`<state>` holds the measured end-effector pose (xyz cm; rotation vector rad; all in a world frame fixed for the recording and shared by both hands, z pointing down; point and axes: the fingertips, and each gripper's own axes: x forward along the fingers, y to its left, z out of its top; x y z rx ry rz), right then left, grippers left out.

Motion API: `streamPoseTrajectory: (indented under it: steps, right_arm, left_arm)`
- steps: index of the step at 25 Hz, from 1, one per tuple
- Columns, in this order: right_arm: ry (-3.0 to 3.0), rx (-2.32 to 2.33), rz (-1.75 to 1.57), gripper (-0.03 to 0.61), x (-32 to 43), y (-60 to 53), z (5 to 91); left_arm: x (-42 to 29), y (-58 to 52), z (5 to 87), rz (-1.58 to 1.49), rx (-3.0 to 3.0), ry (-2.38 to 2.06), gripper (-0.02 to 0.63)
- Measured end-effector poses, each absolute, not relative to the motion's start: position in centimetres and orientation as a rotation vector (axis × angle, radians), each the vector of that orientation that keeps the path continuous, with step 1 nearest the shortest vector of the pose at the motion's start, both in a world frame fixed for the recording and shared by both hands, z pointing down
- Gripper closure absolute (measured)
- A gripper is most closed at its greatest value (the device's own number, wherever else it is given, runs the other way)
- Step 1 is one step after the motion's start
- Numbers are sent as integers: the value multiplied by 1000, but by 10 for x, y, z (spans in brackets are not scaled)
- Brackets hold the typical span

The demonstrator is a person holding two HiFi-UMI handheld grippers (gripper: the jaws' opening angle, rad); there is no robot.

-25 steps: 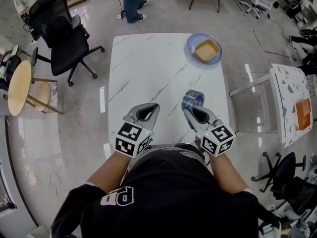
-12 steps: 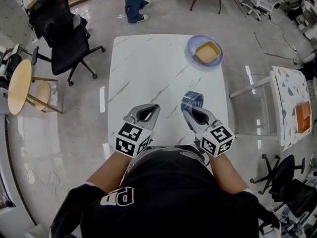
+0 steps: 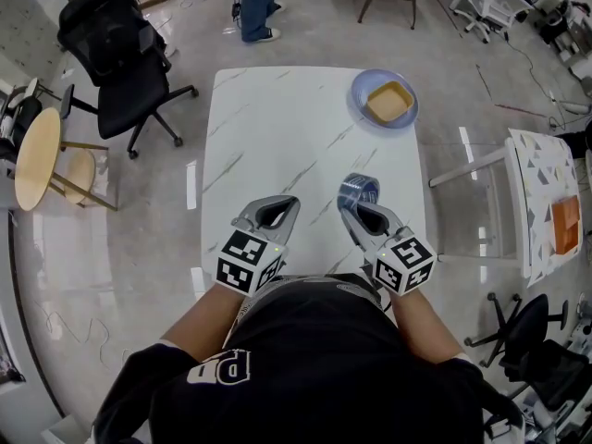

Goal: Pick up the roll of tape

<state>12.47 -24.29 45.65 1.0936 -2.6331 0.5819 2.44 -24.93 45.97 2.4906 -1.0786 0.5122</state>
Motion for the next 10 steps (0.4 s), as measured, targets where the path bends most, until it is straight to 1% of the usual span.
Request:
streamPoseTrajectory:
  steps: [10]
  right_arm:
    - [-2629, 1092, 579, 531, 124, -248, 457]
  left_arm:
    - [21, -253, 460, 515, 2484, -1088, 558]
